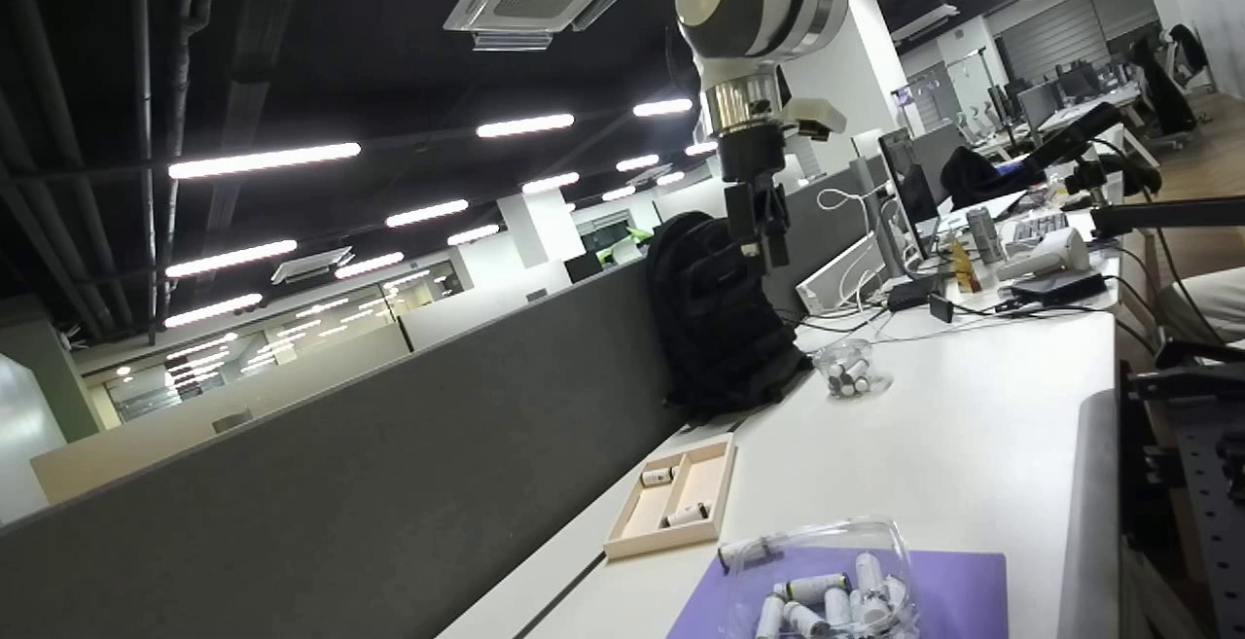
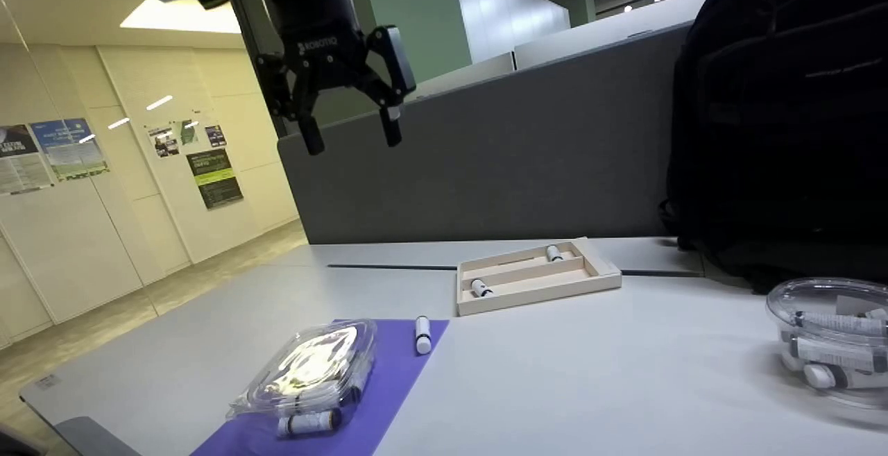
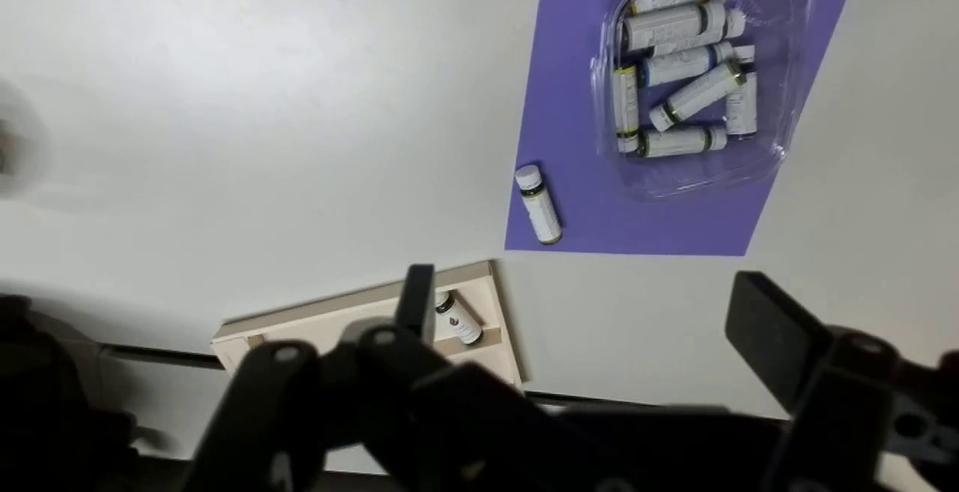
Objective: Put the thing on the blue mat on the tray
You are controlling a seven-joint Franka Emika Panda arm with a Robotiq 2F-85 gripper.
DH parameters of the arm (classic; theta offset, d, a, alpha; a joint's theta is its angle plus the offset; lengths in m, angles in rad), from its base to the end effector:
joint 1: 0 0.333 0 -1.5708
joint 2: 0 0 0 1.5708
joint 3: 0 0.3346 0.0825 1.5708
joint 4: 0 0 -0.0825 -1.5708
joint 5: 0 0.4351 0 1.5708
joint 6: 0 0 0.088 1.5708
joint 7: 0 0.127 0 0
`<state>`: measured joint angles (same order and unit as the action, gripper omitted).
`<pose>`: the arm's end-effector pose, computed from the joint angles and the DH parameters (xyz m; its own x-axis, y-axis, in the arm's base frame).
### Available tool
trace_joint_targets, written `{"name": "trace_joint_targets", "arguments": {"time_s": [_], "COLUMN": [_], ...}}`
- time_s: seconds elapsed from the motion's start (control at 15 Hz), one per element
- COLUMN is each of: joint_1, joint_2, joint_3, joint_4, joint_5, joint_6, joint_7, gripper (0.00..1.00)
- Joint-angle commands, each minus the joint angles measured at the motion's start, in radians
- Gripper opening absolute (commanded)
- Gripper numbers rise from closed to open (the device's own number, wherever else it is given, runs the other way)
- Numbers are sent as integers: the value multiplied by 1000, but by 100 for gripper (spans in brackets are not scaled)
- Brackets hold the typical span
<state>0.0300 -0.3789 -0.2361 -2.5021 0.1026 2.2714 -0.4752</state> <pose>0.4643 -0.0909 0.3995 0.9597 0.2036 0.1937 0.2247 -0.9699 -0.0943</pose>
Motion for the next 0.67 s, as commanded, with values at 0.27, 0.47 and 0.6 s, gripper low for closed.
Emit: {"name": "trace_joint_targets", "arguments": {"time_s": [0.27,0.47,0.6], "joint_1": [-11,-17,-20], "joint_2": [349,471,544], "joint_3": [107,147,169], "joint_4": [173,239,275], "joint_5": [-75,-129,-153], "joint_6": [111,144,188], "joint_7": [44,43,33], "gripper": [100,100,100]}}
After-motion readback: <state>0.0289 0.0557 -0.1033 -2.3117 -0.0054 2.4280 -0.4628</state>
